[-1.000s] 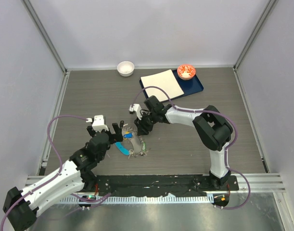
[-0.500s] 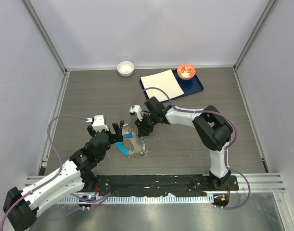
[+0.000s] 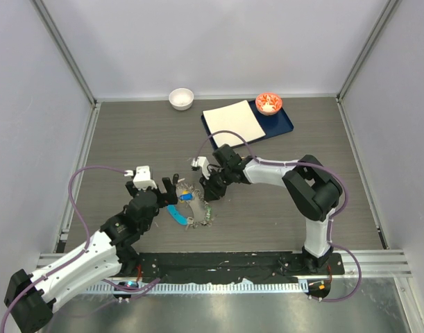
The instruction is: Put the keys on the keyring
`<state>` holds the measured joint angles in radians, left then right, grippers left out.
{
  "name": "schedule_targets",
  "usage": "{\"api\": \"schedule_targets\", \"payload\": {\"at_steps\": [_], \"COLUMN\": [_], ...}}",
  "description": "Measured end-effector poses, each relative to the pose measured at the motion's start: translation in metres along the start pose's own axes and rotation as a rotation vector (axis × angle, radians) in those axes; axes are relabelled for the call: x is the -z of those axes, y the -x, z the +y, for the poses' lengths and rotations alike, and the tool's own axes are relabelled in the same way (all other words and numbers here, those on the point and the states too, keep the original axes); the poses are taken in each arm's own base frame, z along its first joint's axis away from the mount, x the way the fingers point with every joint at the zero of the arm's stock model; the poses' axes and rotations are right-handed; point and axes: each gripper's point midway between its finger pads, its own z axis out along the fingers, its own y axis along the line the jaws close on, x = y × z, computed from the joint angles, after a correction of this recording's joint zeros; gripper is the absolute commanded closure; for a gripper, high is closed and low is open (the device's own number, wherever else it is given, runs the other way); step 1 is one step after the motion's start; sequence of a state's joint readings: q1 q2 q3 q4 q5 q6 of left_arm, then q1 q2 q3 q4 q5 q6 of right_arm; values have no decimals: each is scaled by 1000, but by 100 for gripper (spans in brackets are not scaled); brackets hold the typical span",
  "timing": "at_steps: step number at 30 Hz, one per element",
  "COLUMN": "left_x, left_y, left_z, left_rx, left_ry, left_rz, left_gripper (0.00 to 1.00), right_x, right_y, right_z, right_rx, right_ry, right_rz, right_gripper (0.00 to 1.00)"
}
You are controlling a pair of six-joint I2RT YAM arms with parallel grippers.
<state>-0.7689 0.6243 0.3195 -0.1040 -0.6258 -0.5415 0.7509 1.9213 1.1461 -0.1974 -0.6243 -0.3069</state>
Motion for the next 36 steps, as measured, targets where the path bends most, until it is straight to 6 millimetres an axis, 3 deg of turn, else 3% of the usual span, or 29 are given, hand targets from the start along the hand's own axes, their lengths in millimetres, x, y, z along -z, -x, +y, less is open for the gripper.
{"api": "schedule_targets", "payload": {"at_steps": [15, 25, 32, 36], "left_x": [-1, -2, -2, -2], "left_y": [-4, -6, -7, -7], "left_z": [-1, -2, -3, -3], "left_rx": [-8, -12, -15, -18], "left_ry": [-3, -8, -13, -16], "left_rz": [15, 23, 29, 30], "left_gripper": [0, 0, 0, 0], "right_x": [3, 0, -2, -2], "right_y": [14, 10, 8, 10], "right_z": [1, 2, 2, 3], "right_rx": [14, 9, 7, 10], "right_ry": [-5, 4, 11, 18], "right_rz": [-60, -56, -53, -59], "right_gripper": [80, 81, 99, 99]}}
